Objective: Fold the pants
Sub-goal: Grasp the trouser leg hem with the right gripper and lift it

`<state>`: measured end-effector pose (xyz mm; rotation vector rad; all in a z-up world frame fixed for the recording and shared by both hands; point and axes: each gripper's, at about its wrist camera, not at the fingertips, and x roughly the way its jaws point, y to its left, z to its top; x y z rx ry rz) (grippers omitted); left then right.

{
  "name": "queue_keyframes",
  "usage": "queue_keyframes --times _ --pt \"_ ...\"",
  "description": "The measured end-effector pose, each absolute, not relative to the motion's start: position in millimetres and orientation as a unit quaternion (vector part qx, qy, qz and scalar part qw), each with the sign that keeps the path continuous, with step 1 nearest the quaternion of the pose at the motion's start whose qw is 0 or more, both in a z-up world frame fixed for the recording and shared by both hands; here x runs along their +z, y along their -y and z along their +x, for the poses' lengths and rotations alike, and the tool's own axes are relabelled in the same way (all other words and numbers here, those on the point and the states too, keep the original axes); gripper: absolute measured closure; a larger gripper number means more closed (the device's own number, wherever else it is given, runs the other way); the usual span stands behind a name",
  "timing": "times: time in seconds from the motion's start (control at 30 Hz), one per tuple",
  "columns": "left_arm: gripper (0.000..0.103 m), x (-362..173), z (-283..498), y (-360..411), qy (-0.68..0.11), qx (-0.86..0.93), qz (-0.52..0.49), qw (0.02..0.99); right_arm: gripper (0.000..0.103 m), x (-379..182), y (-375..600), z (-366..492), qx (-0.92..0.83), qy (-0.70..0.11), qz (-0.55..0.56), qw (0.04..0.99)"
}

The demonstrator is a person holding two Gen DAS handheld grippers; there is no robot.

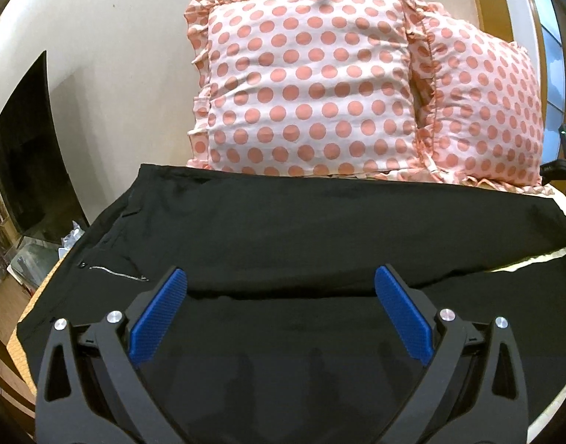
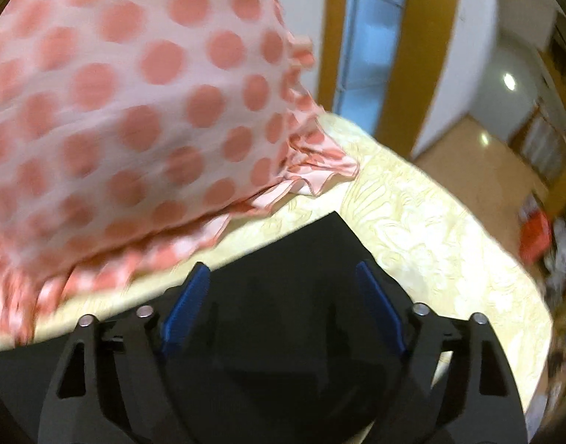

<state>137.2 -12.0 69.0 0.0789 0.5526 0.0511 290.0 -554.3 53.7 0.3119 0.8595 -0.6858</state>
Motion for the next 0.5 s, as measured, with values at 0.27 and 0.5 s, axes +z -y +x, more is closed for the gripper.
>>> queue_keyframes --times 0.27,0.5 --pt "0.002 54 153 9 -0.301 -0.001 0.029 0.953 0.039 15 580 343 -0.413 -0.455 0.151 0.774" --pt "0.002 54 152 5 -0.300 -0.013 0.014 0.954 0.067 11 592 314 -0.391 -0.435 0.194 0.788"
